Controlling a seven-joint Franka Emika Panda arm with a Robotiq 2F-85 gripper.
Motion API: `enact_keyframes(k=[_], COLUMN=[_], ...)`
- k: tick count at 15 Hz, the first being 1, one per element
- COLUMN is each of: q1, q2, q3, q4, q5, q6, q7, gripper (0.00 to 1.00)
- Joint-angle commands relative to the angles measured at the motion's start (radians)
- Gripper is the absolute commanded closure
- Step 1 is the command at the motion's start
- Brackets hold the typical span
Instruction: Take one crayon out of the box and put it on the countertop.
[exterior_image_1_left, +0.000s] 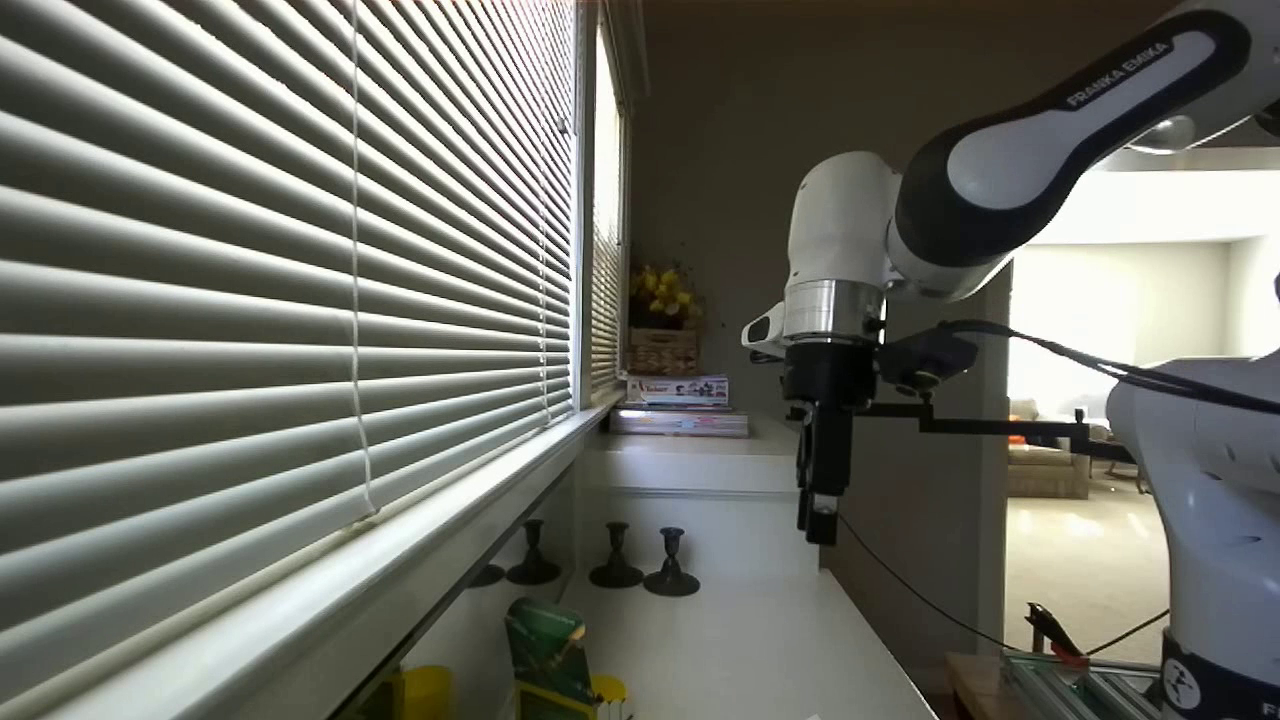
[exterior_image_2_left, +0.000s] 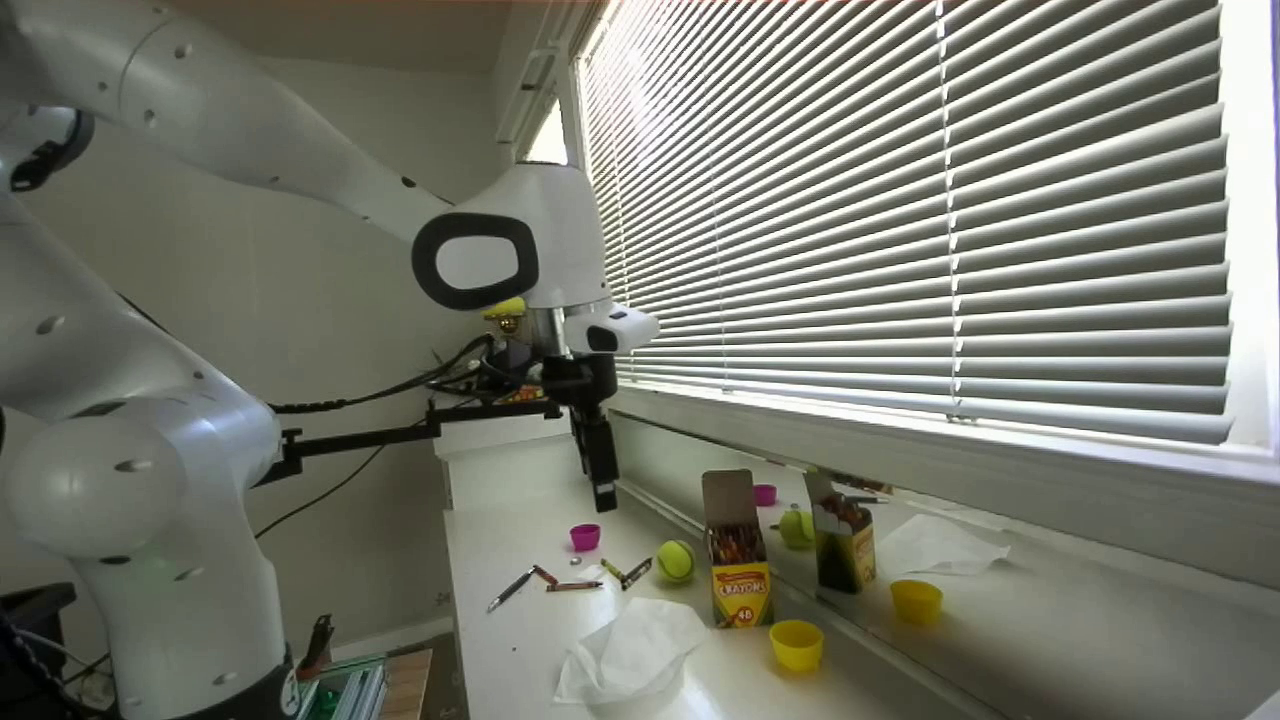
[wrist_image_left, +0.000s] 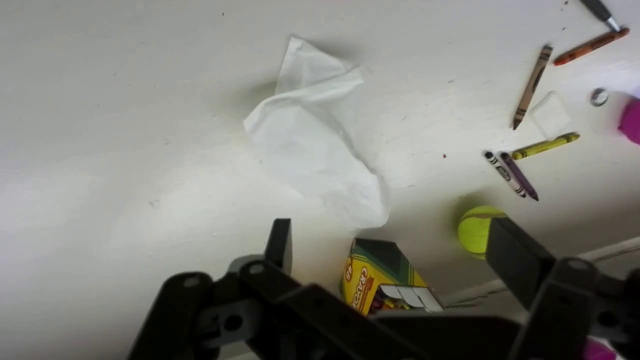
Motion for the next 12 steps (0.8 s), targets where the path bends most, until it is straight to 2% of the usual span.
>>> enact_keyframes(k=[1,9,12], q1=[-0.002,0.003,-0.008], q2=[0.136,0.379,0.463], q3=[0.043,0.101,0.125], q4=[0.032,0.151,0.193], q5=[-0.005,-0.016,-0.054], q6=[0.133,0.289,0.409], q7=[0.045,0.131,0.174], gripper=[0.00,0.00,0.00])
